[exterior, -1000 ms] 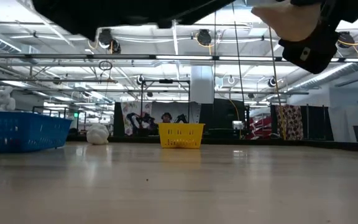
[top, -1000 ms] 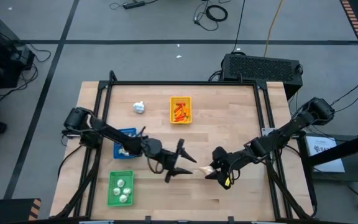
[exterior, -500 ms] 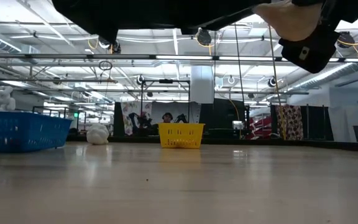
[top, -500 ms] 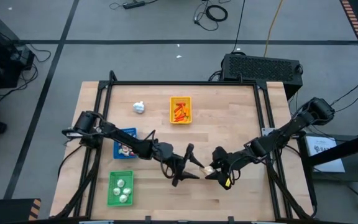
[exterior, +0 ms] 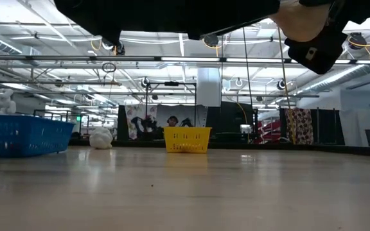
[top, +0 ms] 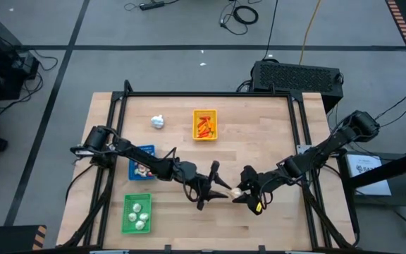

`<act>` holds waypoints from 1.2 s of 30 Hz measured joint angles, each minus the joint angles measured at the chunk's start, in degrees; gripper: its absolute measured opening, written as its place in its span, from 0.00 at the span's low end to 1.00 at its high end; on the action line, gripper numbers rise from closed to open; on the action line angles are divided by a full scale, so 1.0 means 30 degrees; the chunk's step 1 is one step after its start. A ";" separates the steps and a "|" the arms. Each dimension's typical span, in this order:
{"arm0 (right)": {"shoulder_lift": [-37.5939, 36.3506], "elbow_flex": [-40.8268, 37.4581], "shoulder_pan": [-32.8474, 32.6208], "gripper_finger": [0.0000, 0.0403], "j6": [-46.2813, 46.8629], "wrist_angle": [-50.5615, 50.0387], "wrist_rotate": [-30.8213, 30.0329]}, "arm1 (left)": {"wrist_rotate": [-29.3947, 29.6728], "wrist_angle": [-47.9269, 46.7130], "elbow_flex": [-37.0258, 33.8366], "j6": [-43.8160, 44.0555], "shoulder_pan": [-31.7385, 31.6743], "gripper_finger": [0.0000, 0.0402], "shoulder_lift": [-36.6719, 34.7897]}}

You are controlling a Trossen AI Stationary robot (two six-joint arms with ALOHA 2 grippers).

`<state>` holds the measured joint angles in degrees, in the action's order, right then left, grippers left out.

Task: Sort produce into baskets
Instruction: Put the garlic into the green bin

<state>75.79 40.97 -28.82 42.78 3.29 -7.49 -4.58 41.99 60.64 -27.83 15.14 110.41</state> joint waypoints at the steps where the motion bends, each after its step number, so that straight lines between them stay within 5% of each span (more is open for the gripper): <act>1: 0.0000 0.0000 0.0000 0.44 0.0000 0.0000 -0.0005 | 0.0000 -0.0054 -0.0002 0.0004 -0.0015 0.39 -0.0003; 17: 0.0000 -0.0007 0.0102 0.45 -0.0150 -0.0066 0.0024 | -0.0015 -0.0138 -0.0007 0.0012 -0.0007 0.12 -0.0007; 28: 0.0000 -0.0007 0.0250 0.72 -0.1719 -0.0537 0.0374 | -0.0029 -0.0976 -0.0015 0.0162 0.0201 0.09 -0.0036; 36: 0.0095 -0.0007 0.0259 0.81 -0.2334 -0.2143 -0.1622 | -0.0007 -0.8379 -0.0036 0.1549 0.1125 0.09 -0.2890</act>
<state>76.07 40.95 -28.04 35.78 -3.14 -12.36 -4.60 16.86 60.53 -23.18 18.51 101.74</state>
